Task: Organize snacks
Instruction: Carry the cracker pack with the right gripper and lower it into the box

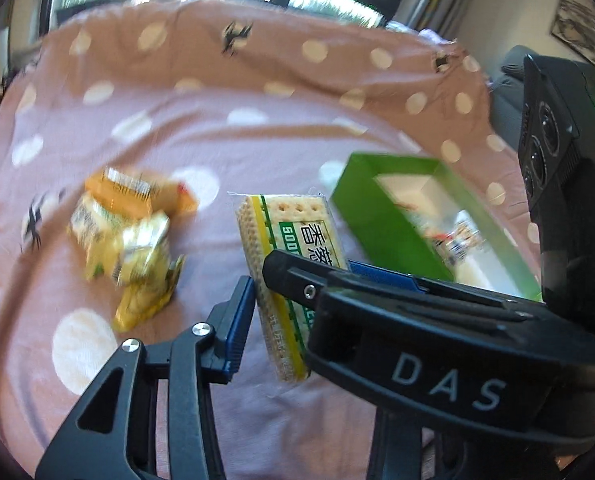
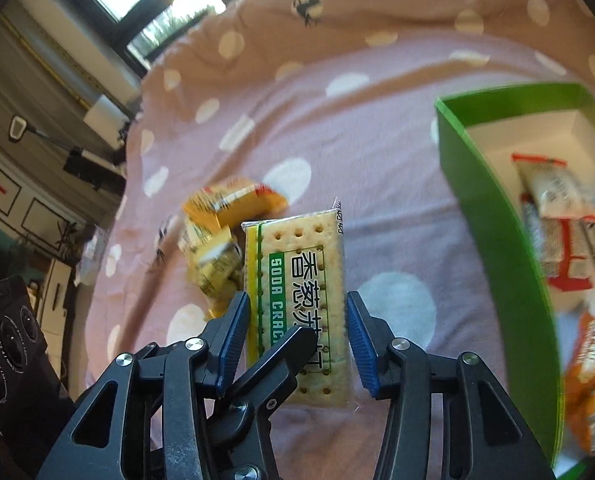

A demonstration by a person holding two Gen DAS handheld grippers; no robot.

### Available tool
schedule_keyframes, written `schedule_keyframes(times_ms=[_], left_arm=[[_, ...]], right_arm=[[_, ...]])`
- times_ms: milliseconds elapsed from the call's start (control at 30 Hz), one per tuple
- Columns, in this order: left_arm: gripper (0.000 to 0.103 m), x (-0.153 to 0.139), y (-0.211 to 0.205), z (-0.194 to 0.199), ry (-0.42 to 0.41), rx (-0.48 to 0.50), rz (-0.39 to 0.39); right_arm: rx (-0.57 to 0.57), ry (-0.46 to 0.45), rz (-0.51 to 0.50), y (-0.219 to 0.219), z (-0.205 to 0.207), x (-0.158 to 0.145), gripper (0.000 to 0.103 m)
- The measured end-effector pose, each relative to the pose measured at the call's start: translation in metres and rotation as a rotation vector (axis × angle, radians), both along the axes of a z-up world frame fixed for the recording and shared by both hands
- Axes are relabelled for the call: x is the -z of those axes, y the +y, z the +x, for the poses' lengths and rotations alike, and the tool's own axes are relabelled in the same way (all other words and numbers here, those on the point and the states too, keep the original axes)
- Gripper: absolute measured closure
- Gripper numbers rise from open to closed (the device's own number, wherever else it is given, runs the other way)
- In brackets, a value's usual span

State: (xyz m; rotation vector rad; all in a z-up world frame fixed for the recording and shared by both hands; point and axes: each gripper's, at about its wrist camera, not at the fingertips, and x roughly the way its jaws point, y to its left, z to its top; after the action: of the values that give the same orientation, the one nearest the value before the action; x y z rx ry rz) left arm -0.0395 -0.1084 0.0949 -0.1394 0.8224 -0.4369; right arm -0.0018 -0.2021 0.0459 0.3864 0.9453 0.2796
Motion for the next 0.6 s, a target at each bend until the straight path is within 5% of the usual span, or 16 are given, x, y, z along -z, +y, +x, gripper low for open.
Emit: schedule_keyframes(times_ms=[300, 600], left_arm=[[0.062, -0.041, -0.045, -0.019, -0.154, 0.079, 0.002], [0.059, -0.052, -0.097, -0.019, -0.188, 0.23, -0.024]], right_arm=[[0.103, -0.188, -0.011, -0.041, -0.039, -0.051, 0.051], [0.257, -0.269, -0.003, -0.095, -0.066, -0.068, 0.051]])
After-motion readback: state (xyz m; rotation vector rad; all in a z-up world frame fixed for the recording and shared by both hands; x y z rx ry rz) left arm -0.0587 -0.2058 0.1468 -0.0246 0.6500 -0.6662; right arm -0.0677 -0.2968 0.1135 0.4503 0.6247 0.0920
